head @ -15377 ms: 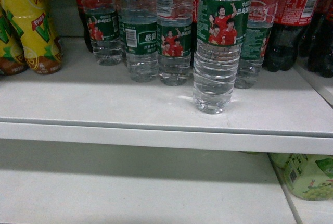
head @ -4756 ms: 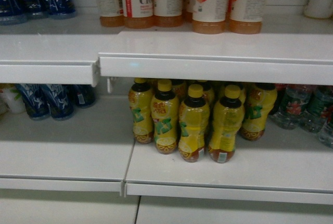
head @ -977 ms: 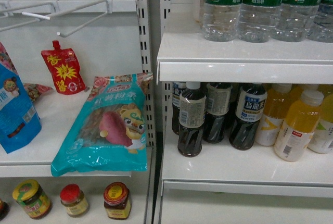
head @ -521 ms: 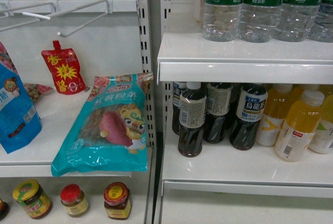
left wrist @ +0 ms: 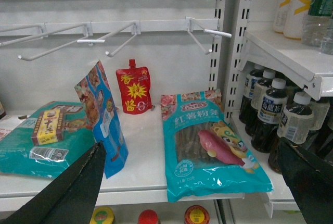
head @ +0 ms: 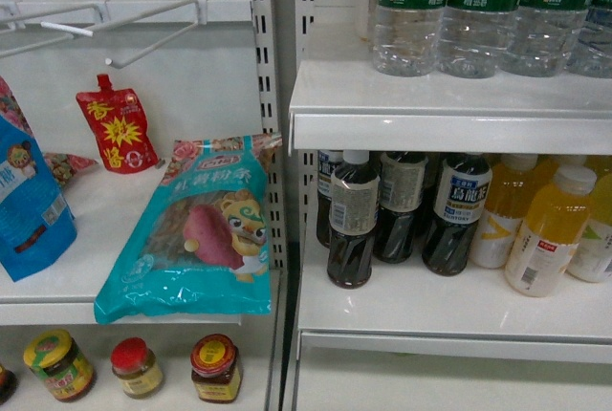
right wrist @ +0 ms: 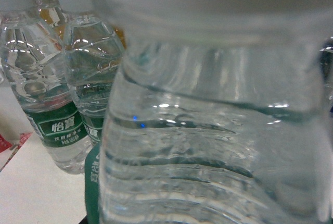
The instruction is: Move water from second to third shelf
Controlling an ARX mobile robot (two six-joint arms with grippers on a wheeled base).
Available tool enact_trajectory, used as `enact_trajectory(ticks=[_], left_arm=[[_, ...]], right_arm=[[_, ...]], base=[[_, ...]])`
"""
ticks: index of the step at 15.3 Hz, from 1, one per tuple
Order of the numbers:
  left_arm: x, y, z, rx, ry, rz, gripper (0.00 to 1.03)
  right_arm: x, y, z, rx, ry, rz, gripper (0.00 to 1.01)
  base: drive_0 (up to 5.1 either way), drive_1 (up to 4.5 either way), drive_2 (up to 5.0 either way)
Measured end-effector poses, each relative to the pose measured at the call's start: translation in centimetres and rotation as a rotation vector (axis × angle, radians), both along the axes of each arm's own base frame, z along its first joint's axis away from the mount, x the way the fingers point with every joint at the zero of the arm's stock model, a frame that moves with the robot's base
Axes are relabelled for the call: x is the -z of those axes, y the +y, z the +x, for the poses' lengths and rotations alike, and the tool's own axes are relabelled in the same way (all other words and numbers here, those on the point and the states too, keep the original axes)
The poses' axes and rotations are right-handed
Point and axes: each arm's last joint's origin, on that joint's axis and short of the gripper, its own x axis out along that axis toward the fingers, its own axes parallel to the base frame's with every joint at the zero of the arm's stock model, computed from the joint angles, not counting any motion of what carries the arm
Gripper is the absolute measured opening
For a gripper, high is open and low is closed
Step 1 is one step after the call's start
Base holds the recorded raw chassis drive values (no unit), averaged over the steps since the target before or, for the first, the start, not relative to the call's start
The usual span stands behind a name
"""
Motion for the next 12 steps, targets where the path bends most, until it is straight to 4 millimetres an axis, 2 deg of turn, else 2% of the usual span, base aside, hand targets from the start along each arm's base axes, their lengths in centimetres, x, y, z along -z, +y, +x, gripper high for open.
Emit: enact_trajectory(ticks=[4, 12], left_arm=[[0.0, 0.0, 0.0, 0.0, 0.0, 0.0, 0.98], [0.0, 0.0, 0.0, 0.0, 0.0, 0.0, 0.98]], right_arm=[[0.6, 1.4, 2.3, -0.008, 0.027, -0.007, 0.43], [1.8, 1.3, 5.7, 0.046, 0.077, 0.009, 0.43]], base=[[0.0, 0.0, 0.0], [0.0, 0.0, 0.0]])
